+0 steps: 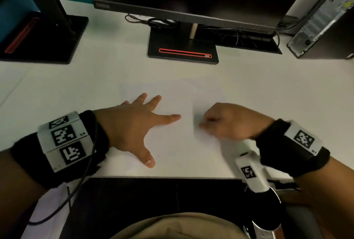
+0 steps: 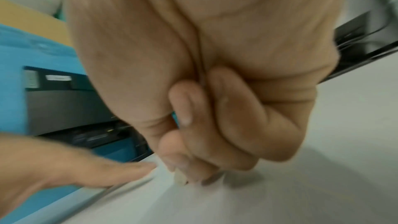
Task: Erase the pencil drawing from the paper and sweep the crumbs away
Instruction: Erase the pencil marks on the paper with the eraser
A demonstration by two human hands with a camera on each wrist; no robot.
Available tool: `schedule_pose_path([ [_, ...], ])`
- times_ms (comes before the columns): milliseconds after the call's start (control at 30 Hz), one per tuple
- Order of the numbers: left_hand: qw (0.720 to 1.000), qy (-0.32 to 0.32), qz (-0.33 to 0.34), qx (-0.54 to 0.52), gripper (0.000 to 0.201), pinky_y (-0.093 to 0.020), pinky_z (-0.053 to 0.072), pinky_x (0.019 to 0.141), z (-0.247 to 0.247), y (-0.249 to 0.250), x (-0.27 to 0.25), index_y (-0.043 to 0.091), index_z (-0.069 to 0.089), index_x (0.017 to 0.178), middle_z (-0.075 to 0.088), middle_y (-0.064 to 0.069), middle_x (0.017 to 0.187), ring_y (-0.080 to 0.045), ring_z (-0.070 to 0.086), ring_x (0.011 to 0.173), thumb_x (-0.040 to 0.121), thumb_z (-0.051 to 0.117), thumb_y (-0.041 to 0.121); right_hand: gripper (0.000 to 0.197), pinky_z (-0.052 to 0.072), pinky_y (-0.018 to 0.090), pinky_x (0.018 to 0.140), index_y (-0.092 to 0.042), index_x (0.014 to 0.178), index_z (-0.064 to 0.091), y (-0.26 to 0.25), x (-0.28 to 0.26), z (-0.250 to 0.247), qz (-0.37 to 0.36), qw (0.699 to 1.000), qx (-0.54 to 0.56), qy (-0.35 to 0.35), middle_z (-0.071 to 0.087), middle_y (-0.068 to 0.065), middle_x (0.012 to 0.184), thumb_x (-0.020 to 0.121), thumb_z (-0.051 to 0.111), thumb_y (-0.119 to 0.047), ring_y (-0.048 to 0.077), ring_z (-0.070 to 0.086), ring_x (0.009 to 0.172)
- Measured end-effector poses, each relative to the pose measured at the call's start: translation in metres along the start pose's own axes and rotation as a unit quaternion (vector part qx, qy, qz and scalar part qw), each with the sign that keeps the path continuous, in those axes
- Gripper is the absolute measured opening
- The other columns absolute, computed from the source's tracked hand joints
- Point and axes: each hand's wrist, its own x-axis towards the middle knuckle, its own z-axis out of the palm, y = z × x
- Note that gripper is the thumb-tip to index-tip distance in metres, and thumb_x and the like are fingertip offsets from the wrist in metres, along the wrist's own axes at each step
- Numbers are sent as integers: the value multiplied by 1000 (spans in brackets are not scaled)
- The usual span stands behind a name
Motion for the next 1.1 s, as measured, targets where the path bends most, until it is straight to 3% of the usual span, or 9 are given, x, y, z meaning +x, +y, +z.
schedule_pose_path([
  [100,1000,12,-3,-24,134,-52,4,121,-5,-1,-4,64,-30,137,-24,4,162,-23,-22,149,55,75,80,43,33,27,47,-4,69,56,33,-6,-11,86,975,200,37,51,6,59,102,58,-32,16,41,46],
  [200,991,80,-50,-97,121,-40,12,122,-22,-14,-6,54,-16,149,-12,-2,165,-23,-1,152,58,56,88,36,30,26,43,-7,75,57,46,-17,-12,118,915,383,48,52,10,64,103,61,-30,17,40,47],
  [267,980,136,-119,-85,104,-42,16,121,-31,-31,-2,48,-4,154,-2,-5,166,-31,9,151,72,49,83,33,35,26,42,-8,77,57,49,-20,-10,135,895,421,59,57,13,68,103,62,-28,19,46,48],
  [367,974,106,-197,-46,83,-49,28,116,-35,-49,6,38,3,157,16,-10,162,-37,22,145,92,48,64,31,40,26,42,-9,79,57,53,-20,-6,152,873,457,77,63,15,69,103,61,-27,20,54,46],
  [567,972,106,-208,-20,88,-45,44,102,-38,-45,16,25,22,154,40,-11,136,-34,45,124,85,67,56,32,42,26,45,-9,78,58,52,-19,-3,155,861,476,89,65,12,65,102,62,-29,20,57,45],
  [633,972,107,-209,-29,89,-42,44,102,-41,-44,18,25,24,154,41,-11,135,-32,47,122,83,70,53,34,42,27,47,-9,76,59,48,-21,-1,148,879,444,94,64,12,67,103,61,-30,20,56,46],
  [733,971,110,-206,-55,85,-42,42,106,-40,-44,17,43,22,154,37,-8,137,-31,45,124,85,71,48,41,45,28,48,-13,69,63,31,-20,0,108,935,324,92,64,5,63,103,58,-34,18,53,47],
  [867,969,115,-207,-65,77,-42,41,107,-40,-42,18,52,29,149,37,-6,138,-30,45,126,85,72,44,41,50,28,51,-15,70,64,-8,-2,1,33,980,197,12,66,-2,61,103,55,-38,17,55,50],
  [1100,972,105,-205,-46,80,-42,42,106,-44,-42,22,49,30,150,40,-9,134,-32,48,122,84,73,45,46,43,20,44,-9,71,64,-27,35,-6,31,995,94,13,76,21,82,105,51,-38,22,53,49],
])
